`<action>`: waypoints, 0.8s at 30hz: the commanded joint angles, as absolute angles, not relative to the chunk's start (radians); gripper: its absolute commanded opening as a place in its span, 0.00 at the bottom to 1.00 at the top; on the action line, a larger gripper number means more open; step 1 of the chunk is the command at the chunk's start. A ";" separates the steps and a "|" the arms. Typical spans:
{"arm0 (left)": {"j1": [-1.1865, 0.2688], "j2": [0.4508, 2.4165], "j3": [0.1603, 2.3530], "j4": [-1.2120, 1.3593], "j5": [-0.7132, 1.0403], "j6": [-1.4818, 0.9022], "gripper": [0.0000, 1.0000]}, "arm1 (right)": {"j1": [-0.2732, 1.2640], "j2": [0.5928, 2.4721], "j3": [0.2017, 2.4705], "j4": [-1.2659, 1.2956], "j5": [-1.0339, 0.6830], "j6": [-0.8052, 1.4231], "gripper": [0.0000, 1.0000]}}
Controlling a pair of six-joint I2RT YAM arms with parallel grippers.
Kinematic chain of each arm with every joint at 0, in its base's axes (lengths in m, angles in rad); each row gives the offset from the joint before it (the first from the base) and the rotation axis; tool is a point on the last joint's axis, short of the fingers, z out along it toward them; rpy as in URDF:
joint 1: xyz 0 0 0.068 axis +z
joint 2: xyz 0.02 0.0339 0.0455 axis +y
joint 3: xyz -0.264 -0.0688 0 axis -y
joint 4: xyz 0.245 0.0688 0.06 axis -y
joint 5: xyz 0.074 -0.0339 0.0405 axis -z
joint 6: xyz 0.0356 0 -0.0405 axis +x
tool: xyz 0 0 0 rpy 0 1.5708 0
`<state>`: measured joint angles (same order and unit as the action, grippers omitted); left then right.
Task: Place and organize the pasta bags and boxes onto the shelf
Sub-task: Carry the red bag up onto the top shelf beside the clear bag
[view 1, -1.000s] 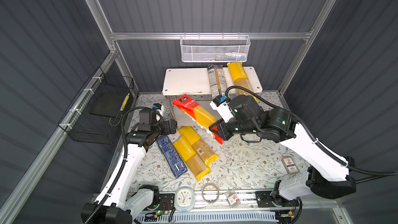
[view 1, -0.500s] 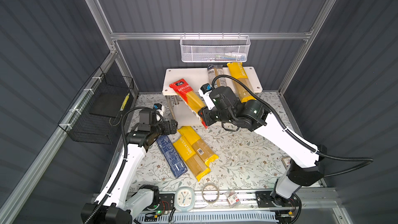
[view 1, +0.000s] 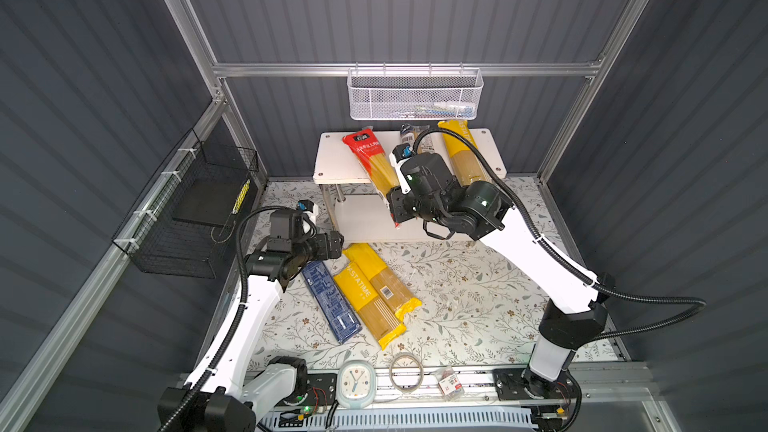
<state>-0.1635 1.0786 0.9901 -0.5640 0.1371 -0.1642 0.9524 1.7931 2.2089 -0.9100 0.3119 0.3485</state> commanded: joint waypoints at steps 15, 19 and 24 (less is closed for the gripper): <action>-0.158 1.085 0.974 -0.560 0.206 -0.161 1.00 | 0.890 1.851 2.315 -0.617 0.394 0.388 0.23; -0.158 1.084 0.974 -0.558 0.206 -0.161 1.00 | 0.882 1.873 2.352 -0.621 0.381 0.393 0.24; -0.158 1.083 0.974 -0.558 0.209 -0.161 1.00 | 0.872 1.890 2.371 -0.606 0.376 0.397 0.26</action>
<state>-0.1635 1.0786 0.9863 -0.5602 0.1852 -0.1642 0.8772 1.9167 2.3089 -0.7769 0.3447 0.3935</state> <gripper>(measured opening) 0.997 0.267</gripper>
